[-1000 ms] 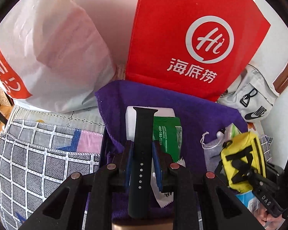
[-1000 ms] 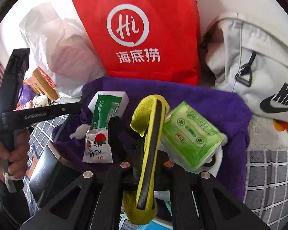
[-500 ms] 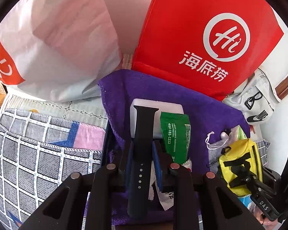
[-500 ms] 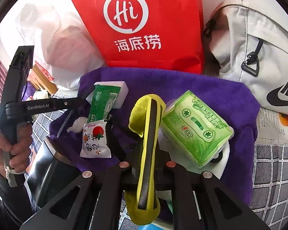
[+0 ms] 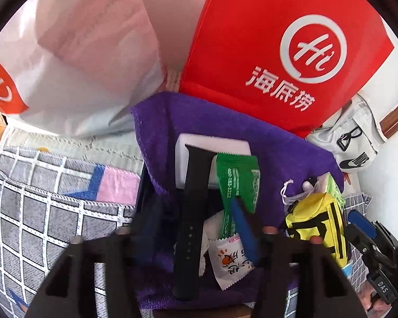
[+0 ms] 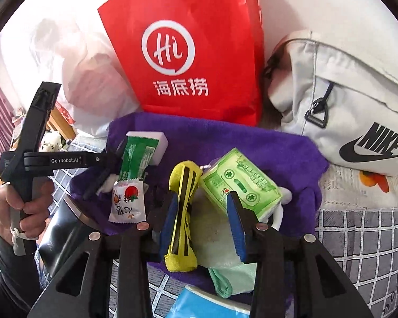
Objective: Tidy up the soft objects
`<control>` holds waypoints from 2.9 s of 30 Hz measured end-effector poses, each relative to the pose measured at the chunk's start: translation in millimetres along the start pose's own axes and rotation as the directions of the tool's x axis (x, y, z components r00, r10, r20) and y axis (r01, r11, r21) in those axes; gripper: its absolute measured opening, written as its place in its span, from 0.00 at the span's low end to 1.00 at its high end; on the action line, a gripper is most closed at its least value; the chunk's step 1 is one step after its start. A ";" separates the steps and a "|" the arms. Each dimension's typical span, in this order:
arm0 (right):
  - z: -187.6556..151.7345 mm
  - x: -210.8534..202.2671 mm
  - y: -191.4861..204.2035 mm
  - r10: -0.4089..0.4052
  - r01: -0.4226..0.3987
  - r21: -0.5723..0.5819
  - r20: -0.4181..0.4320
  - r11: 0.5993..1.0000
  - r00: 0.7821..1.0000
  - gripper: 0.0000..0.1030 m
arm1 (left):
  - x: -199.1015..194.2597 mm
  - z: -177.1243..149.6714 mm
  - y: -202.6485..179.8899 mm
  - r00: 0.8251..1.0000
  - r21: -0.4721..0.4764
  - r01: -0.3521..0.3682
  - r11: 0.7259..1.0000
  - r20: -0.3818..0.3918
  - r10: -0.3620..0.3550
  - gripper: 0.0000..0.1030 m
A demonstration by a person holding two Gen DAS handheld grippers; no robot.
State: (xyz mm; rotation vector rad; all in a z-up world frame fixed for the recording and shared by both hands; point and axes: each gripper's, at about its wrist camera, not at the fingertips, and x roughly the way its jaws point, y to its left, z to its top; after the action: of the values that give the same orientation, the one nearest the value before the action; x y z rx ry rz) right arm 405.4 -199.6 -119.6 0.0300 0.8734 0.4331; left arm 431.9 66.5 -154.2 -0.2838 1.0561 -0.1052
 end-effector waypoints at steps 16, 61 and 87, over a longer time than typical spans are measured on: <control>-15.1 -48.4 28.7 -0.124 0.121 0.033 0.085 0.992 0.989 0.80 | -60.1 -29.0 -45.4 0.998 0.149 -0.057 0.987 0.029 0.053 0.70; -210.0 -308.1 131.8 -0.298 0.279 0.118 0.200 0.953 0.933 0.99 | -318.2 -290.1 -94.0 0.936 0.189 -0.185 0.964 0.332 0.114 0.99; -214.6 -313.3 137.7 -0.305 0.287 0.113 0.204 0.951 0.930 0.99 | -323.3 -295.3 -94.8 0.932 0.187 -0.185 0.965 0.344 0.112 0.99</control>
State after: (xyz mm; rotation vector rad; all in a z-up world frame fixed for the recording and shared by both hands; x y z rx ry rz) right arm 20.2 -224.9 -0.6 0.0198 0.6629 0.1067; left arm 21.0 -6.2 9.0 -0.0191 0.7197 -0.0331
